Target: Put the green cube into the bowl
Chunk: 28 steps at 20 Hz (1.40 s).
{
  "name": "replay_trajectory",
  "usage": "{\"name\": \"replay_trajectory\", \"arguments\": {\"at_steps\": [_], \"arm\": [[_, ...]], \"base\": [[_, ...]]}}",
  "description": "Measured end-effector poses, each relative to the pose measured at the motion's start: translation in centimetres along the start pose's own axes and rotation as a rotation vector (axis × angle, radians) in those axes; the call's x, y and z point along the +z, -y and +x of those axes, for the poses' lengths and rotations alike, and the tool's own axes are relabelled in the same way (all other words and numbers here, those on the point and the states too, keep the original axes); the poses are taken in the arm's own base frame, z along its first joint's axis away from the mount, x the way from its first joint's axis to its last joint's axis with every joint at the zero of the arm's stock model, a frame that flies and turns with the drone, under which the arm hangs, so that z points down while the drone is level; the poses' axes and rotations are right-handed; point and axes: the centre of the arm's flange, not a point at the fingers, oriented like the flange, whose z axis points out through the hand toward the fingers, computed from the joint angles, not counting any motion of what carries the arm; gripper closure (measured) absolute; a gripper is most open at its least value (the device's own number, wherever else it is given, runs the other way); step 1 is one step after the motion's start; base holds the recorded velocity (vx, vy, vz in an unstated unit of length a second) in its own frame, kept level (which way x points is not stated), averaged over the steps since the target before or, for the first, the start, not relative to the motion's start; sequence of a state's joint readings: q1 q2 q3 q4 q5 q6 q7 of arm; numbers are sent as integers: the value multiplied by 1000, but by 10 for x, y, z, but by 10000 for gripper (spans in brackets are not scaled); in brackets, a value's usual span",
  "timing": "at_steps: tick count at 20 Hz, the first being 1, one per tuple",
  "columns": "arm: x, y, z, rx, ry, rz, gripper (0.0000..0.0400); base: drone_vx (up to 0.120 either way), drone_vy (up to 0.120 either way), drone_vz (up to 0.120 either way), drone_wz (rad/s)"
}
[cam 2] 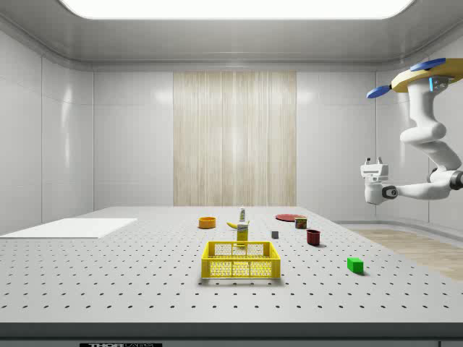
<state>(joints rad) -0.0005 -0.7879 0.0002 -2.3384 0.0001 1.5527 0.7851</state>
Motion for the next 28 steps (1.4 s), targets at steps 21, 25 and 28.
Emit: {"name": "replay_trajectory", "arguments": {"at_steps": [21,25,28], "arm": [[-91,0,0,0,-12,12,0],[-93,0,0,0,-14,14,0],[-93,0,0,0,-16,15,0]], "base": [[0,116,0,0],[0,120,0,0],[0,120,0,0]]}}
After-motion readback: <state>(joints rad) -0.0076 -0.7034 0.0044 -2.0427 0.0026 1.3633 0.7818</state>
